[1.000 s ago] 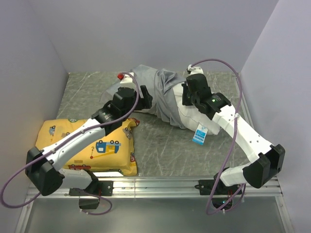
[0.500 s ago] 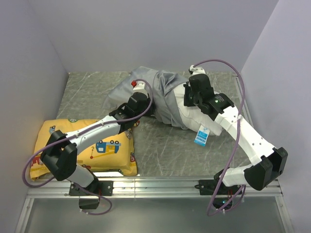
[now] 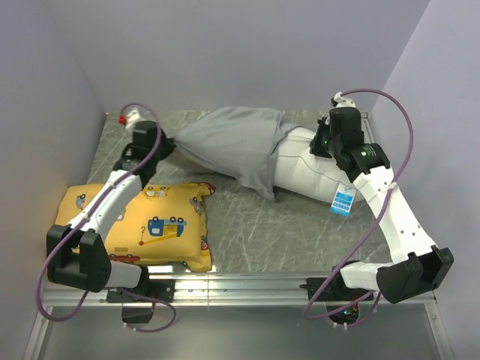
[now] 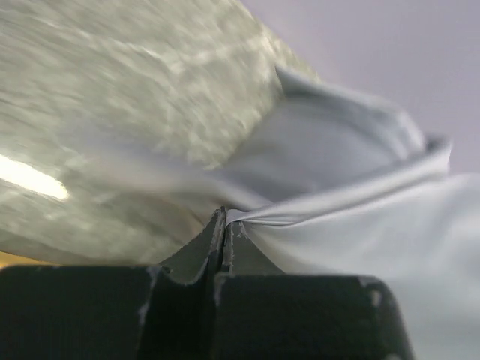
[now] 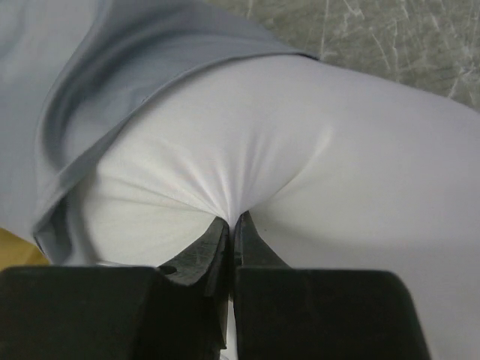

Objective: Remove the pillowcase from the pillow

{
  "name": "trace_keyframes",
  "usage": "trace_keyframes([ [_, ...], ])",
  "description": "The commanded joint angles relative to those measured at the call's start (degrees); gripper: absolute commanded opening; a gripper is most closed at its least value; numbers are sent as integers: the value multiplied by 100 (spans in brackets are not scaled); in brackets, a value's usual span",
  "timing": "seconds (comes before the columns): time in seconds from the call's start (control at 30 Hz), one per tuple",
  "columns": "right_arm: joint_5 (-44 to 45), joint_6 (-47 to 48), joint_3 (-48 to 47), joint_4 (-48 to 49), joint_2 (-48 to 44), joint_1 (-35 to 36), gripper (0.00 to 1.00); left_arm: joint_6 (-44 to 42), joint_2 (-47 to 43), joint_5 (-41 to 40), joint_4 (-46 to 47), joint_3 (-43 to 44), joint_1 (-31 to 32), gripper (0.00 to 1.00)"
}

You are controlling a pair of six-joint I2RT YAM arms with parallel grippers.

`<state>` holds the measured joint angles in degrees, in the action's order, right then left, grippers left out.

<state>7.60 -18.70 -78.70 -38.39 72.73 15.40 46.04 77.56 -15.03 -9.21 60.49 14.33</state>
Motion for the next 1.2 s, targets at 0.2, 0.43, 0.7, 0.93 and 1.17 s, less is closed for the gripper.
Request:
trace_keyframes([
  [0.2, 190, 42, -6, 613, -532, -371, 0, -243, -57, 78, 235, 349, -300, 0],
  [0.43, 190, 94, 232, 649, -321, -353, 0, -736, 260, -517, -116, 815, 630, 43],
  [0.7, 40, 7, 197, 789, 127, -353, 0, -1212, 22, -1555, -71, 983, 2317, 88],
  [0.93, 32, -2, 127, 789, 66, -353, 0, -1080, 109, -1504, 664, 210, 3189, 88],
  [1.17, -179, 59, 179, 780, -22, -336, 0, -1151, 664, -1766, 668, 639, 3691, 83],
])
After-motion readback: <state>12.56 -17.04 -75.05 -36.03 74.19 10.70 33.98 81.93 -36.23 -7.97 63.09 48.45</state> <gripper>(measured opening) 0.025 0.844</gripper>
